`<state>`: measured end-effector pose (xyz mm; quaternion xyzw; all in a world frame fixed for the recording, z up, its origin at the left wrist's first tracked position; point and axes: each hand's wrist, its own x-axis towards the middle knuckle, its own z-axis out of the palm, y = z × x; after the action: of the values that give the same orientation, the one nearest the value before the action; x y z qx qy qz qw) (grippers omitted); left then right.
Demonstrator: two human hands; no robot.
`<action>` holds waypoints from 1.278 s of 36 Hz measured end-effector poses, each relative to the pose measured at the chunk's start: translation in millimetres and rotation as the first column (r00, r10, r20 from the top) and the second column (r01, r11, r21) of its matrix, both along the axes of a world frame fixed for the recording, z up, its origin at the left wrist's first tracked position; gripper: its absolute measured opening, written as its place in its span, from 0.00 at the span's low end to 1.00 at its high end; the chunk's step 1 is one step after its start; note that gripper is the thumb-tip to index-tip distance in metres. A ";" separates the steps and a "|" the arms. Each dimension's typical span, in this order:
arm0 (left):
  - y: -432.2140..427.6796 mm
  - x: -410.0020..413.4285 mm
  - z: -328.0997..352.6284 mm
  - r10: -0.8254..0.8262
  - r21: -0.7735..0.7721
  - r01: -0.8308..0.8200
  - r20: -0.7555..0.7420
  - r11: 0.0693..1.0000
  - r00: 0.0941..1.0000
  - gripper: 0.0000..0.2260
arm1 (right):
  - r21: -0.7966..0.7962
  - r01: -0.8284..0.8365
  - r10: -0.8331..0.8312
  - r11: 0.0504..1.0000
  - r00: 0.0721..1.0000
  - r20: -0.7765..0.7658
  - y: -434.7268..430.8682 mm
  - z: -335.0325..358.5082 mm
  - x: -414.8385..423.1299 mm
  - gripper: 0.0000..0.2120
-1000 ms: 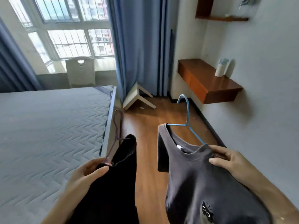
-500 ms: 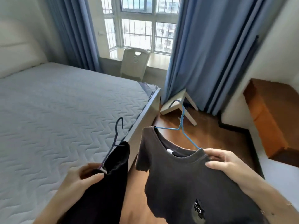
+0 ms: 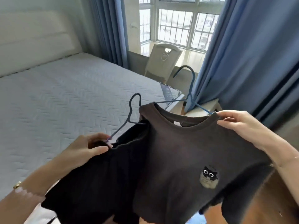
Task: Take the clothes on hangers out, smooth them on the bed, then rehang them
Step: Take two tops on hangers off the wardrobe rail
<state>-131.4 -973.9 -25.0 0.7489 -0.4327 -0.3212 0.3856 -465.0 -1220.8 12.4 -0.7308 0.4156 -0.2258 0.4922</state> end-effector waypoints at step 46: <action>-476.2 491.4 -106.5 0.734 0.087 -0.921 0.577 0.380 0.358 0.10 | -0.428 -0.558 0.468 0.711 0.830 -0.305 -721.7 -140.4 728.1 0.13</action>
<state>360.0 -1450.1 -131.5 0.9743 0.0196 0.0270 0.2226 263.1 -1942.4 -128.0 -0.9357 0.1636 -0.1146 0.2907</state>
